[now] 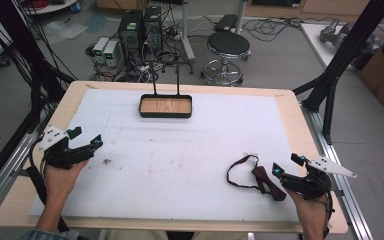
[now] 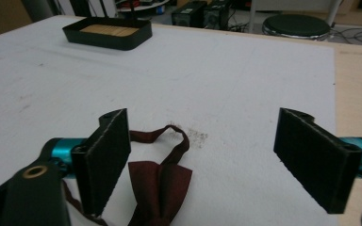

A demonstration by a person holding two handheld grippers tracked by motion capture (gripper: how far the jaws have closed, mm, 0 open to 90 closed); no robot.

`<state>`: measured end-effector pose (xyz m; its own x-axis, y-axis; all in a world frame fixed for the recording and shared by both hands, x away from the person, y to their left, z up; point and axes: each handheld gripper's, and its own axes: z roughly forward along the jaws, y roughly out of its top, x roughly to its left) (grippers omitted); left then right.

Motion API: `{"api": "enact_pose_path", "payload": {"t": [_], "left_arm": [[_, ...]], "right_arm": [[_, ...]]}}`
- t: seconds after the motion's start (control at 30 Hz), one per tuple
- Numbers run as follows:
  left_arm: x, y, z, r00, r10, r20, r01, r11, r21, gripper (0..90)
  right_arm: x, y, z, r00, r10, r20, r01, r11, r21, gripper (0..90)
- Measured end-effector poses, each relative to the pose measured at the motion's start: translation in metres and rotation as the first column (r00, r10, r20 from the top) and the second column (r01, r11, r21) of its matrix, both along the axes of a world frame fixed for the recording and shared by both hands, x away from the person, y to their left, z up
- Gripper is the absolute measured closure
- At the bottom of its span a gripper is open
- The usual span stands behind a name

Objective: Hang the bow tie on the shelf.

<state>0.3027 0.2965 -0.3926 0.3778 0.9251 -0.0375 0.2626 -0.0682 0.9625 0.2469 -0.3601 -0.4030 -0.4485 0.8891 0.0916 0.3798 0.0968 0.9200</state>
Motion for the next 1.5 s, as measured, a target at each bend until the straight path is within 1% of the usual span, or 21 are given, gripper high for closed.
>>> {"api": "enact_pose_path", "payload": {"t": [0.07,0.17,0.2,0.27,0.37,0.43,0.47,0.53,0.63,0.67,0.73,0.77,0.8,0.9,0.97,1.07,1.1,1.17,1.3,1.33,1.5], "left_arm": [[0.000,0.000,0.000,1.0000,0.001,0.000,-0.001,1.0000,-0.001,21.1],[0.001,0.000,0.000,1.0000,0.000,-0.003,0.000,1.0000,-0.002,21.0],[0.001,0.000,0.000,1.0000,0.003,-0.003,-0.003,1.0000,-0.002,21.0],[0.001,0.000,0.000,1.0000,0.005,-0.001,-0.005,1.0000,-0.008,21.1],[0.000,0.001,0.001,1.0000,0.007,0.006,-0.007,0.9999,-0.010,21.1],[0.000,0.002,0.001,1.0000,0.007,0.007,-0.007,0.9999,-0.010,21.1],[0.000,0.002,0.001,0.9999,0.009,0.007,-0.009,0.9999,-0.011,21.1],[0.000,0.002,0.001,0.9999,0.010,0.008,-0.010,0.9999,-0.009,21.1],[0.000,0.001,0.001,0.9999,0.011,0.011,-0.011,0.9999,-0.013,21.1],[0.000,0.001,0.001,0.9999,0.012,0.012,-0.011,0.9999,-0.013,21.1],[0.000,0.001,0.002,0.9998,0.012,0.013,-0.012,0.9999,-0.011,21.1],[0.000,0.001,0.002,0.9998,0.012,0.013,-0.012,0.9999,-0.011,21.1],[0.000,0.002,0.002,0.9998,0.012,0.013,-0.012,0.9999,-0.011,21.1],[0.000,0.002,0.002,0.9998,0.013,0.013,-0.013,0.9999,-0.010,21.1],[0.000,0.002,0.002,0.9998,0.013,0.013,-0.013,0.9999,-0.009,21.1],[0.000,0.001,0.002,0.9998,0.016,0.015,-0.016,0.9999,-0.007,21.1],[0.000,0.001,0.002,0.9998,0.016,0.015,-0.016,0.9999,-0.007,21.1],[0.000,0.001,0.002,0.9998,0.015,0.016,-0.015,0.9999,-0.007,21.1],[-0.001,0.001,0.002,0.9997,0.017,0.017,-0.016,0.9998,-0.008,21.1],[-0.001,0.002,0.003,0.9998,0.016,0.015,-0.016,0.9999,-0.006,21.1],[-0.001,0.002,0.003,0.9997,0.019,0.016,-0.019,0.9998,-0.006,21.1]], "right_arm": [[0.000,0.000,-0.002,0.9996,0.022,-0.019,-0.022,0.9998,-0.002,24.1],[0.001,0.000,-0.006,0.9986,0.037,-0.037,-0.037,0.9992,-0.016,25.3],[0.002,0.001,-0.009,0.9967,0.053,-0.062,-0.054,0.9982,-0.024,27.2],[0.003,0.002,-0.012,0.9942,0.070,-0.081,-0.073,0.9968,-0.033,30.7],[0.004,0.002,-0.016,0.9887,0.110,-0.102,-0.115,0.9923,-0.046,34.9],[0.004,0.002,-0.016,0.9875,0.115,-0.108,-0.120,0.9917,-0.046,35.6],[0.006,0.003,-0.019,0.9819,0.137,-0.131,-0.145,0.9883,-0.049,38.0],[0.006,0.003,-0.020,0.9798,0.144,-0.139,-0.153,0.9868,-0.055,37.9],[0.010,0.008,-0.026,0.9671,0.173,-0.186,-0.192,0.9772,-0.090,39.3],[0.010,0.008,-0.026,0.9671,0.173,-0.186,-0.192,0.9772,-0.090,39.3],[0.012,0.010,-0.029,0.9593,0.193,-0.206,-0.217,0.9708,-0.102,43.0],[0.012,0.010,-0.029,0.9593,0.193,-0.206,-0.217,0.9708,-0.102,43.0],[0.012,0.010,-0.030,0.9542,0.198,-0.224,-0.226,0.9682,-0.107,45.7],[0.012,0.010,-0.032,0.9470,0.196,-0.255,-0.228,0.9679,-0.105,49.3],[0.013,0.009,-0.033,0.9440,0.198,-0.264,-0.232,0.9675,-0.102,50.6],[0.014,0.010,-0.035,0.9348,0.205,-0.290,-0.242,0.9650,-0.100,52.9],[0.014,0.010,-0.035,0.9348,0.205,-0.290,-0.242,0.9650,-0.100,52.9],[0.015,0.012,-0.037,0.9279,0.211,-0.307,-0.253,0.9617,-0.105,55.7],[0.016,0.013,-0.038,0.9237,0.212,-0.319,-0.257,0.9606,-0.106,61.5],[0.015,0.012,-0.036,0.9261,0.204,-0.317,-0.249,0.9627,-0.107,67.4],[0.013,0.010,-0.033,0.9347,0.193,-0.298,-0.231,0.9678,-0.099,74.9]]}}
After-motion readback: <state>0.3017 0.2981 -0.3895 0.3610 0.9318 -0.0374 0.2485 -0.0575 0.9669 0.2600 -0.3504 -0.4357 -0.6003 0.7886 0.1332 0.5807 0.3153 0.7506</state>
